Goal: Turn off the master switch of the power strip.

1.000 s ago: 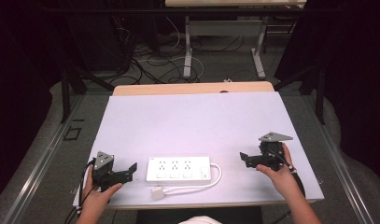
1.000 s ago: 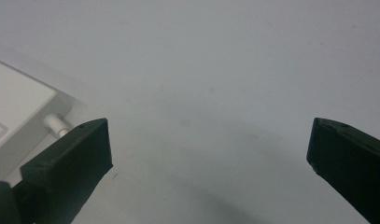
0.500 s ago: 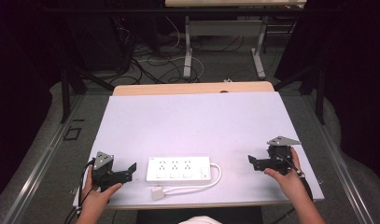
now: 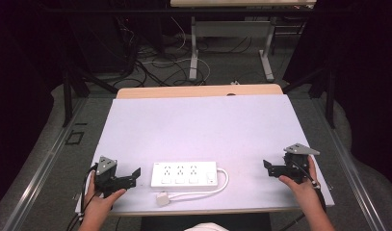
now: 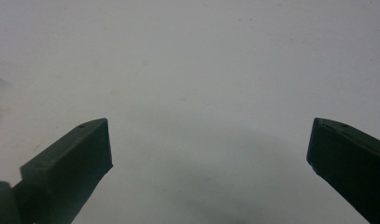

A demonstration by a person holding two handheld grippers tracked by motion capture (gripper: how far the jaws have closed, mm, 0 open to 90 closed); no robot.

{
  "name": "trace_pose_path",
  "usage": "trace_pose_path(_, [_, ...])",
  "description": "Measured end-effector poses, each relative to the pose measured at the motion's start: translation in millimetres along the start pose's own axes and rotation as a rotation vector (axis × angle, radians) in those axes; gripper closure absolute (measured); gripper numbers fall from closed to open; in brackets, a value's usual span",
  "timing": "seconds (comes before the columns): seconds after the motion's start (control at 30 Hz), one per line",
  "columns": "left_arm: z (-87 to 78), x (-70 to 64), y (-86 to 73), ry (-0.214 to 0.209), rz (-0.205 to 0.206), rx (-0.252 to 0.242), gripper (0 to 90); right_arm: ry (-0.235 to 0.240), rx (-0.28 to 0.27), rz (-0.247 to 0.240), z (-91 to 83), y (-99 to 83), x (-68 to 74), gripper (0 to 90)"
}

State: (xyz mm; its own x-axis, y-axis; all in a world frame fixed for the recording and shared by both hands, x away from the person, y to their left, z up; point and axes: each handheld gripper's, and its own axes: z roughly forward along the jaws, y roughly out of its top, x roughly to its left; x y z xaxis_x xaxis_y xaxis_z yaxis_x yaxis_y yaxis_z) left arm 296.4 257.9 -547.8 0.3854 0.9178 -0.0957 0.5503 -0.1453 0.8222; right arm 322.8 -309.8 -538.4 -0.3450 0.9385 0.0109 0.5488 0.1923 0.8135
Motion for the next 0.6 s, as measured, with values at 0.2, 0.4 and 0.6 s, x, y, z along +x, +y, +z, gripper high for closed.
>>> trace_pose_path(0.2, [0.0,0.0,0.0,0.002,0.0,0.0,2.0,-0.035,-0.014,0.024,0.5,-6.0,-6.2,0.0])
trace_pose_path(0.4, [0.3,-0.1,0.1,0.003,0.0,0.001,2.0,-0.045,-0.006,0.039,3.0,-11.3,-10.7,0.0])
trace_pose_path(0.6, [0.2,0.0,-0.1,0.002,-0.004,-0.001,2.0,-0.062,-0.002,0.043,3.7,-15.7,-15.1,0.5])
